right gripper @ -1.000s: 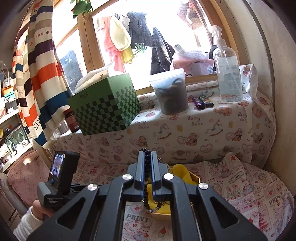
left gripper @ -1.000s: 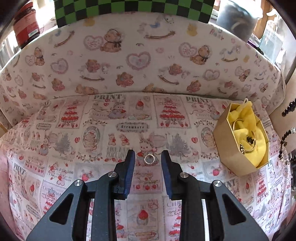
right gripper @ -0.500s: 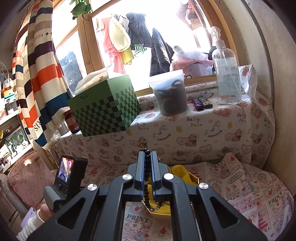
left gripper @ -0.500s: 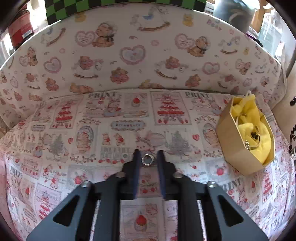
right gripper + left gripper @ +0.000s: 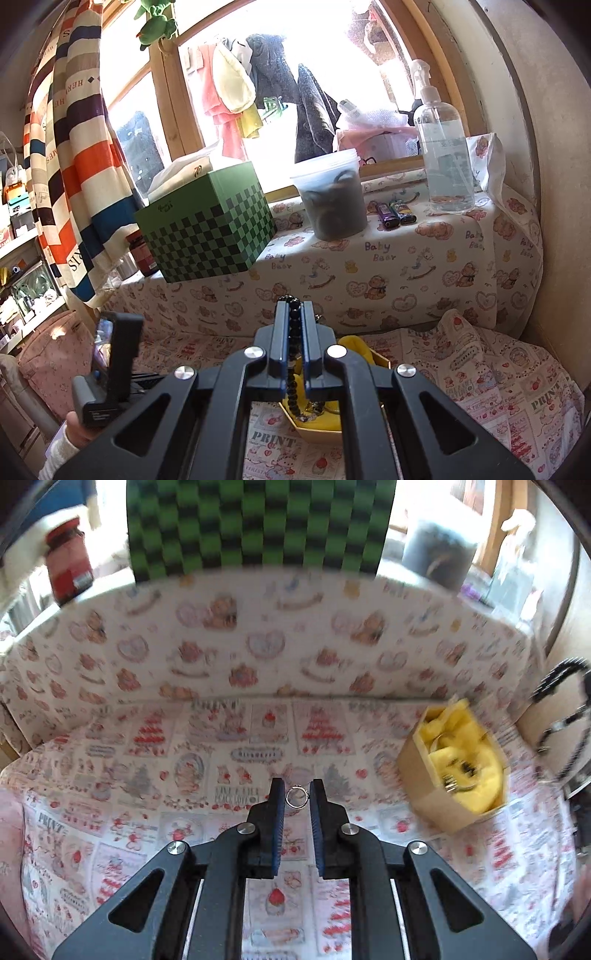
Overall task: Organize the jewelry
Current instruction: 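Carry both items over the gold box and open both tools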
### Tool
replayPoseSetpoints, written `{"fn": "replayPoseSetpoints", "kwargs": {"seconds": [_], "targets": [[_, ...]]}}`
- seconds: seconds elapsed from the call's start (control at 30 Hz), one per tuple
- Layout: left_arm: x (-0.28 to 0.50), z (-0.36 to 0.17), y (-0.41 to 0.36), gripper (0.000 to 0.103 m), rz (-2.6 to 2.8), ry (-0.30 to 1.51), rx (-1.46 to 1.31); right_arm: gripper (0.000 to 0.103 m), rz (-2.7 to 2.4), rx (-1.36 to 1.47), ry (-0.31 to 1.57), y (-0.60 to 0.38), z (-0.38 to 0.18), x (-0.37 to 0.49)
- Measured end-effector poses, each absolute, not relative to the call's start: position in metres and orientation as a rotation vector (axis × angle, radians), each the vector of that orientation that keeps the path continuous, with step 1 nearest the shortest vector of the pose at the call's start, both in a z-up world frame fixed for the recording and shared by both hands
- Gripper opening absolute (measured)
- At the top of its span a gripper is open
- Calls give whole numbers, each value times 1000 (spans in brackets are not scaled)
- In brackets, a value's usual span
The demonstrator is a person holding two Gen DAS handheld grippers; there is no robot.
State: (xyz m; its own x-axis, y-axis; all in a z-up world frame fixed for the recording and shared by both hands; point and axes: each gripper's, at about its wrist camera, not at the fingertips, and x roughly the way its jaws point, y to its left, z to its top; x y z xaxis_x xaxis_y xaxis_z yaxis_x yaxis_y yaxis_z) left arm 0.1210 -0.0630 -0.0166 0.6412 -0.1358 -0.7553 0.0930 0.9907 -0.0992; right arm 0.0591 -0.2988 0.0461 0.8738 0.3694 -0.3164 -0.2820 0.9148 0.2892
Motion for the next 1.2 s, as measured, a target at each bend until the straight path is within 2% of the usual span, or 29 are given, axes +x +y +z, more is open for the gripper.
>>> {"fn": "replayPoseSetpoints", "kwargs": {"seconds": [0.23,0.43,0.83,1.2], "targets": [[80,37,-48,13,-193,558,-124,5,351,251,355,-302,50,55],[60,56,-46,12,-191,412,-116,5,338,266,365,-306,48,59],[58,67,-75,13,-179,413,-52,5,336,287,411,-309,37,74],[80,56,-109,13,-182,469,-36,6,325,315,624,-306,-11,125]]}}
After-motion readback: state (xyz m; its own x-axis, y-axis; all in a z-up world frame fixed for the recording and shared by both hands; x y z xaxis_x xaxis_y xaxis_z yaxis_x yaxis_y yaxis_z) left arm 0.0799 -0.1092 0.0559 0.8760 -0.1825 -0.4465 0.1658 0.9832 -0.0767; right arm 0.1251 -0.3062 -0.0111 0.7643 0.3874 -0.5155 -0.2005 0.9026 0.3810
